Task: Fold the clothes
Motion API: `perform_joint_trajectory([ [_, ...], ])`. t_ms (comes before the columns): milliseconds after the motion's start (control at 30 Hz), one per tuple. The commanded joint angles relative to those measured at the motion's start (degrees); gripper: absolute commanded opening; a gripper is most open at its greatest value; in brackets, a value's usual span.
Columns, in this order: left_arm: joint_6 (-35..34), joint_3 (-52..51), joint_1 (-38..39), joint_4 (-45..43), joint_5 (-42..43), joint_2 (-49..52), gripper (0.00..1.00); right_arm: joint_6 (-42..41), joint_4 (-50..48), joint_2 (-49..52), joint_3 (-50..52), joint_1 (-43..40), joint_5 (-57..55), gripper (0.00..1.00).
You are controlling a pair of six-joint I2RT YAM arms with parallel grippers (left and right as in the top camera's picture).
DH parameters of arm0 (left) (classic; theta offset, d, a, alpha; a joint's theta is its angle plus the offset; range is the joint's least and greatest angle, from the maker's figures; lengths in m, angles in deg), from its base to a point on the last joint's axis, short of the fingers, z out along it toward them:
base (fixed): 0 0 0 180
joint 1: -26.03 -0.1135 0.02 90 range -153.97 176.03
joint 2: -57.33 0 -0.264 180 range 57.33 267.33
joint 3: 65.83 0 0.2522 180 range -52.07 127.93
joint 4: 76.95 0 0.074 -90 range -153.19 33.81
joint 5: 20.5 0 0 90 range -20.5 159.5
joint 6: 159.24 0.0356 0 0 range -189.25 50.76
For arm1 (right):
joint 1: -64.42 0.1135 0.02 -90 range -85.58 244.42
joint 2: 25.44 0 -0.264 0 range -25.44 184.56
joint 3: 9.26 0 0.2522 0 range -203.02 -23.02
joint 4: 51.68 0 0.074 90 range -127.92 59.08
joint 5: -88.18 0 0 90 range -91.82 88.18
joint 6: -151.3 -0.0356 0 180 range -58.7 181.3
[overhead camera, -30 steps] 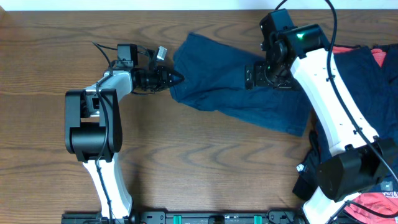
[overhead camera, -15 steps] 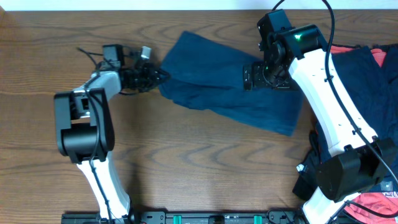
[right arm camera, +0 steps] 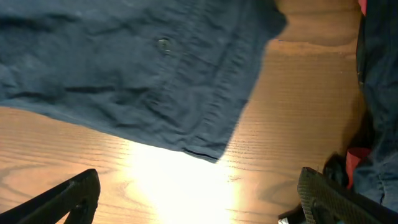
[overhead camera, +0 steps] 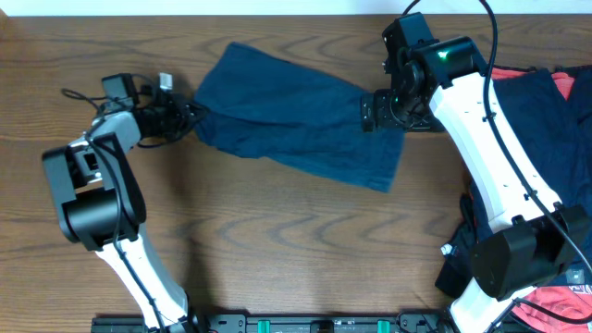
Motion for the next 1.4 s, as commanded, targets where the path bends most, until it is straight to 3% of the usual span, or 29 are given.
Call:
perform_joint_trajectory([
  [0,-1.4,0.9,-2.1,-0.1,-2.0,0.7,0.06,1.7,-0.4,-0.8,-1.2,0.9,-0.8,0.99],
  [133,-0.9,0.9,-2.6,-0.1,-0.6,0.7,0.08,3.8,-1.7,-0.7,-1.2,0.9,0.1,0.99],
  [200,-0.7,0.9,-2.4,0.0,0.2,0.7,0.51,3.9,-2.0,-0.3,-1.1,0.9,0.9,0.99],
  [300,-0.7,0.9,-1.8,0.0,0.8,0.7,0.74,4.3,-2.0,1.0,-0.8,0.9,3.3,0.99],
  [433,-0.7,0.9,-0.9,-0.1,1.0,0.7,0.98,5.4,-2.0,3.8,-0.7,1.0,6.7,0.99],
  [1067,-0.8,0.9,0.1,0.2,-6.7,2.1,0.98,5.9,-2.3,4.7,-0.7,5.5,7.5,0.99],
  [1200,-0.7,0.9,0.1,1.3,-6.4,2.5,0.98,4.0,-3.1,5.0,-0.2,3.5,6.3,0.99],
  [1367,-0.7,0.9,0.1,1.6,-4.7,2.4,0.98,8.0,-4.8,7.3,2.3,-1.6,15.4,0.99],
])
